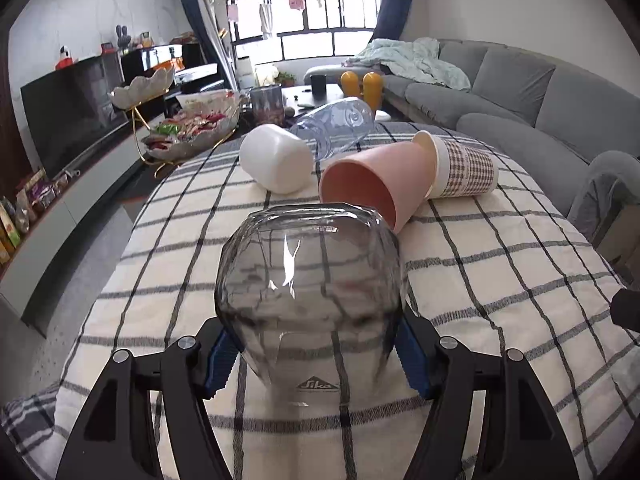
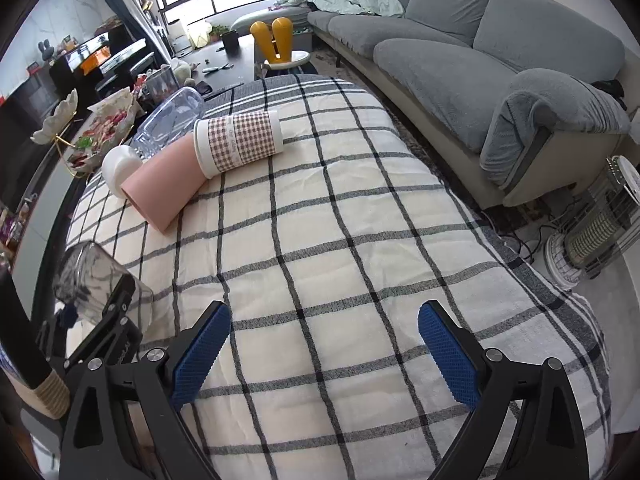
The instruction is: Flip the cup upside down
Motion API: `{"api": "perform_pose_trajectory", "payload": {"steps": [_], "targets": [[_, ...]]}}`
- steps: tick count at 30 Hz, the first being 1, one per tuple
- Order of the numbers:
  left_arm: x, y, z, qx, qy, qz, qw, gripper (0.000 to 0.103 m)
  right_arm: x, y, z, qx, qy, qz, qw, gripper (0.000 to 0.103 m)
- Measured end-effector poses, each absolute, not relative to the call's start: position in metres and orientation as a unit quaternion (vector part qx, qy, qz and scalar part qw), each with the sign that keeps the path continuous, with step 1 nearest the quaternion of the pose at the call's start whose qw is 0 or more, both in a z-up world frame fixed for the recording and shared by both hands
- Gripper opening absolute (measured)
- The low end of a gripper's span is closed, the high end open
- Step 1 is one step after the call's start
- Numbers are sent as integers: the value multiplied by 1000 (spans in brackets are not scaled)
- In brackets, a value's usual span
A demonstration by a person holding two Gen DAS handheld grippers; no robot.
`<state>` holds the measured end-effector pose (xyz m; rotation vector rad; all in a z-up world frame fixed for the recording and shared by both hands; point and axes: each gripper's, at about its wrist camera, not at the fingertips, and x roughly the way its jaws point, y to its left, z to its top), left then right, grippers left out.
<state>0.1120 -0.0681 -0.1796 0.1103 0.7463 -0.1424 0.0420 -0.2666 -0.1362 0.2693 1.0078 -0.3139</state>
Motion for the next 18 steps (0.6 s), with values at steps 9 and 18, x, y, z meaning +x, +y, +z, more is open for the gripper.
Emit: {"api": "perform_pose_trajectory", "payload": {"steps": [9, 18], "targets": [[107, -66, -179, 53, 376, -67, 923, 69, 40, -267, -134, 129, 478, -148, 856, 95], [94, -62, -174, 64, 409, -61, 908, 81, 34, -262, -117, 121, 460, -140, 868, 95]]}}
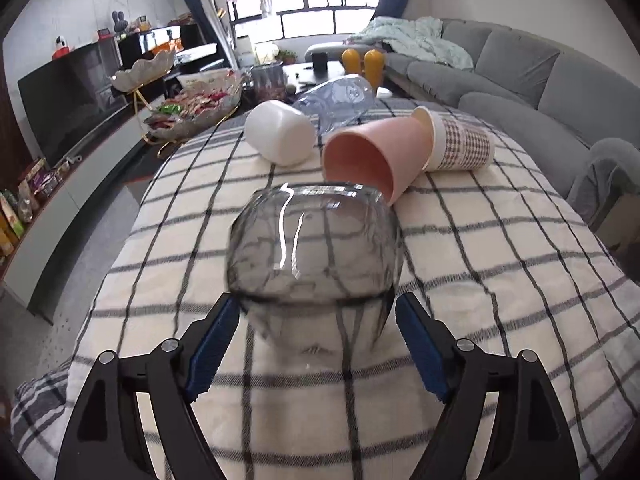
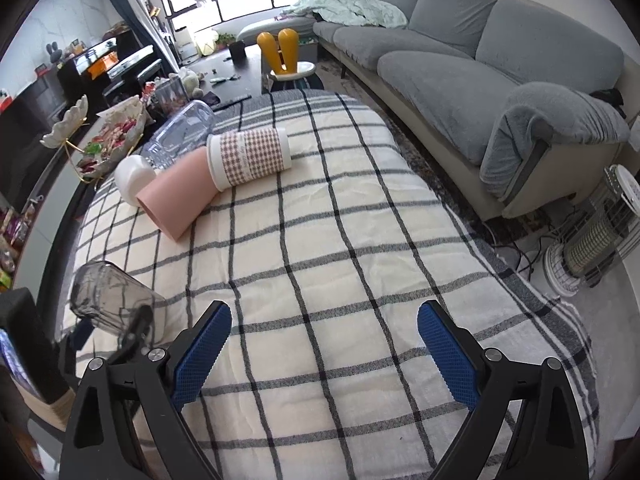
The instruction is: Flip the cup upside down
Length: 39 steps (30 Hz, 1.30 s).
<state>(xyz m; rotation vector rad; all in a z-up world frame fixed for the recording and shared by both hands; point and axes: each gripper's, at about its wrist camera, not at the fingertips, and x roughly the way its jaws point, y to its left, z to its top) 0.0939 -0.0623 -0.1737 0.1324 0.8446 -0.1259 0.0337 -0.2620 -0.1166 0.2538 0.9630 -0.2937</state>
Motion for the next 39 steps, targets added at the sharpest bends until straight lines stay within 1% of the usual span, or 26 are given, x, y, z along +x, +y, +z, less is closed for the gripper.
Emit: {"api": "perform_pose_trajectory", "payload": {"steps": [3, 8, 12, 17, 24, 33, 39], "targets": [[86, -55, -166, 57, 427, -61, 901, 81, 29, -256, -103, 112, 450, -132, 876, 95], [65, -34, -140, 36, 456, -46, 888, 81, 14, -240, -66, 81, 410, -117, 901, 95], [44, -16, -107, 15, 452, -30, 892, 82, -1, -227, -35, 60, 378, -107, 918, 95], [24, -3, -66, -1, 438, -22, 899, 83, -15, -216, -12, 53, 360, -93, 927, 96], [10, 5, -36, -11, 432, -23, 901, 85, -24, -211, 0, 53, 370, -99, 922, 96], [-4, 2, -20, -9, 429, -34, 902, 85, -37, -203, 11, 16, 352, -127, 927, 96], [-11, 3, -15, -4, 420, -28, 907, 85, -38, -204, 12, 17, 352, -131, 927, 96]]}}
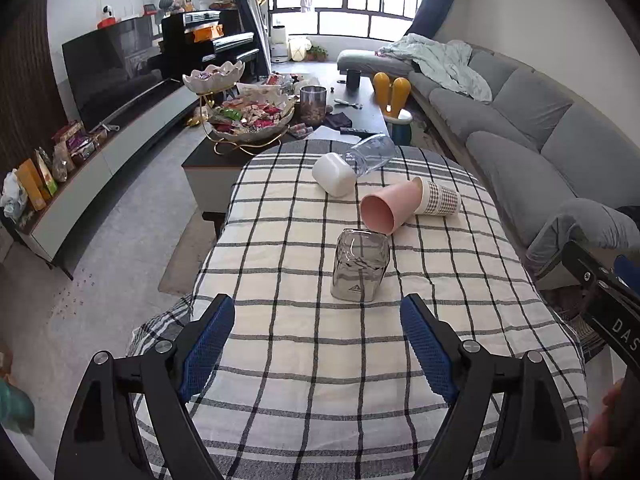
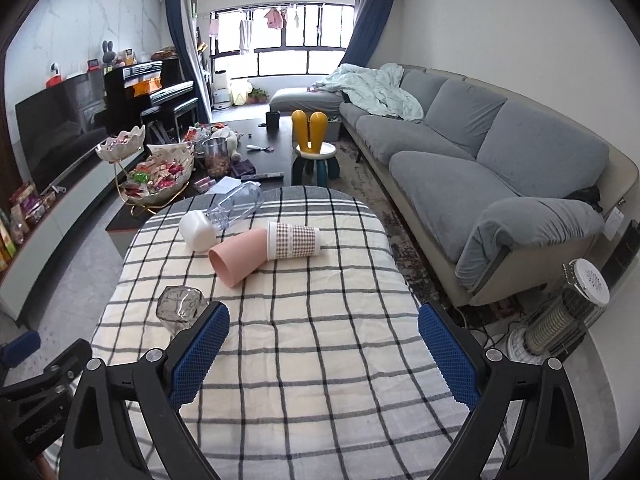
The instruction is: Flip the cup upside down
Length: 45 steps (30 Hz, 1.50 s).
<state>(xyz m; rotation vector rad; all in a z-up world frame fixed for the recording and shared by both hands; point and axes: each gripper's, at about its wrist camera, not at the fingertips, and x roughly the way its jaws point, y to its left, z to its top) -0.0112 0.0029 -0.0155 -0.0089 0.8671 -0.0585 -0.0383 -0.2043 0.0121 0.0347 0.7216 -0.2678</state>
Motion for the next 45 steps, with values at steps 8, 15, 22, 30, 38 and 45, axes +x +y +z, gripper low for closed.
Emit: {"api": "perform_pose_trajectory", "payload": {"steps": [8, 15, 22, 30, 38, 45], "targets": [[-13, 7, -15, -6, 416, -18, 909, 85, -39, -205, 13, 19, 350, -126, 928, 96], [-14, 8, -15, -7, 415, -16, 910, 85, -40, -204, 14, 20, 348, -125, 929, 96], [-13, 9, -15, -6, 415, -14, 910, 85, -40, -202, 15, 20, 348, -125, 929, 96], [-13, 9, -15, -6, 413, -13, 911, 85, -40, -201, 16, 20, 347, -124, 930, 96], [-13, 9, -13, -2, 404, -8, 915, 88, -38, -195, 19, 20, 344, -122, 931, 96], [-14, 7, -10, 6, 393, -2, 919, 94, -37, -191, 22, 23, 341, -121, 932, 96]]}}
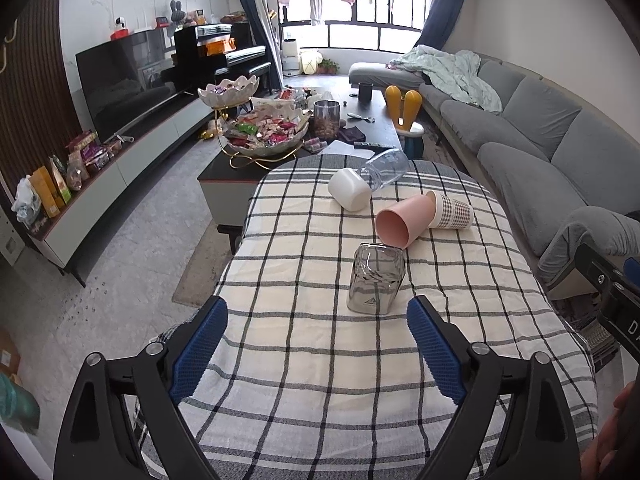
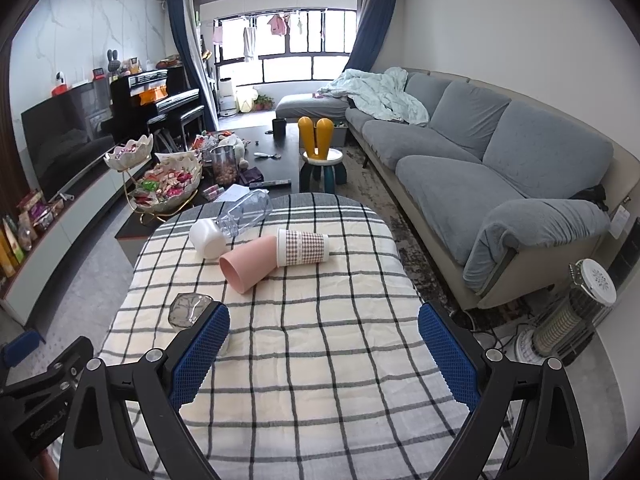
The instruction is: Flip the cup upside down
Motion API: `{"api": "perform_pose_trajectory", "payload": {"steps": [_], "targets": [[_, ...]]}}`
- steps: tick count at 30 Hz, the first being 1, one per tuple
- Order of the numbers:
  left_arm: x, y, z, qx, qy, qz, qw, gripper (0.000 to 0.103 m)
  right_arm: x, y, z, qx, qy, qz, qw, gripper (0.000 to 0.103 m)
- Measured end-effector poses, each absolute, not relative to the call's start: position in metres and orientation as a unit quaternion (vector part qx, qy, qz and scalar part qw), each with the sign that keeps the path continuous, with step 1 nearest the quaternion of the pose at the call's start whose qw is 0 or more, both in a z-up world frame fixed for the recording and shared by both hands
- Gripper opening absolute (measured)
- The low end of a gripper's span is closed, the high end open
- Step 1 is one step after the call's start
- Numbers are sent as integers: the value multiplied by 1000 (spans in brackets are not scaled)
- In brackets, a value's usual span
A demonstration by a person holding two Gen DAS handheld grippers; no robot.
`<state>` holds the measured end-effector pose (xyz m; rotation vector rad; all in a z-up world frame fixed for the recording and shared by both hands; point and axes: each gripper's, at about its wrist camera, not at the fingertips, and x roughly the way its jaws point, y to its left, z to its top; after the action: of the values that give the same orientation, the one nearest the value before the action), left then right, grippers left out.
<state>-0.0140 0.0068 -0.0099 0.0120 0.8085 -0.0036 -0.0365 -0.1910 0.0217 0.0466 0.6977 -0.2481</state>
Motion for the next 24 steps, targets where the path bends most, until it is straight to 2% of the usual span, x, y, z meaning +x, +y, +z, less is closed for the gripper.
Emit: {"api": "perform_pose_trajectory", "payload": {"steps": [7, 24], "targets": [[-15, 8, -8, 8, 386, 4, 922, 99, -36, -191, 24, 26, 337, -122, 933, 98], [-14, 9, -10, 7, 392, 4, 920, 101, -34, -190, 25, 29, 333, -121, 935, 99]]}}
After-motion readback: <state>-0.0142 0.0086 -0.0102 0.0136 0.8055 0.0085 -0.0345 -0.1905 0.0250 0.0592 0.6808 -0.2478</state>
